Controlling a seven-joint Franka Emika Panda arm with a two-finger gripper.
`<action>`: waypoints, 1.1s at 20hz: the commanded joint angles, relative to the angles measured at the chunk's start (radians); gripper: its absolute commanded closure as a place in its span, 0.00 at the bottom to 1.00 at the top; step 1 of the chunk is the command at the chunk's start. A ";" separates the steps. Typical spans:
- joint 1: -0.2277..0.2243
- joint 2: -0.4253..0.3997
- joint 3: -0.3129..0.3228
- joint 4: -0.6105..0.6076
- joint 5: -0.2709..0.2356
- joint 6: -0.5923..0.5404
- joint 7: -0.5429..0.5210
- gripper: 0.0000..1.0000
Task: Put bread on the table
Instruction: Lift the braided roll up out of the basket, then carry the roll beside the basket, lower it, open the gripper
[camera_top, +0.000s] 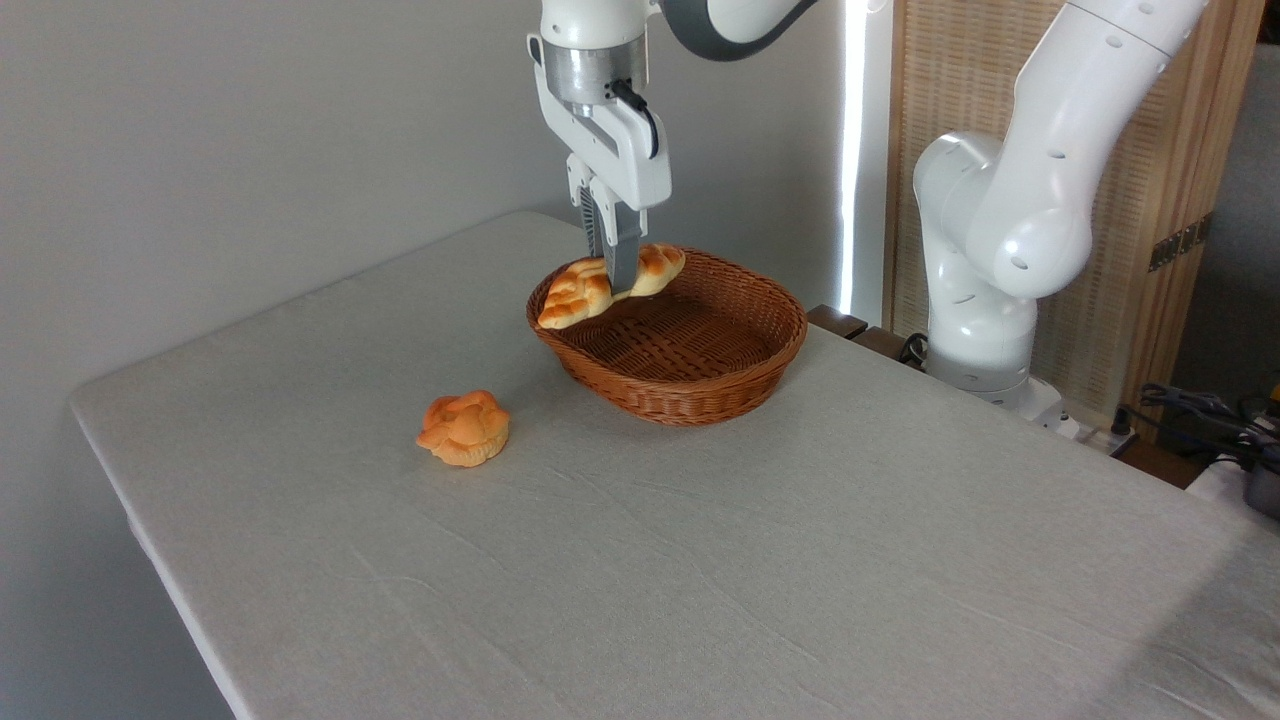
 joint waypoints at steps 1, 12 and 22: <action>-0.020 0.023 0.059 0.050 0.000 -0.035 -0.006 0.83; 0.023 0.243 0.162 0.226 0.089 0.041 0.006 0.74; 0.129 0.452 0.044 0.227 0.143 0.219 0.000 0.40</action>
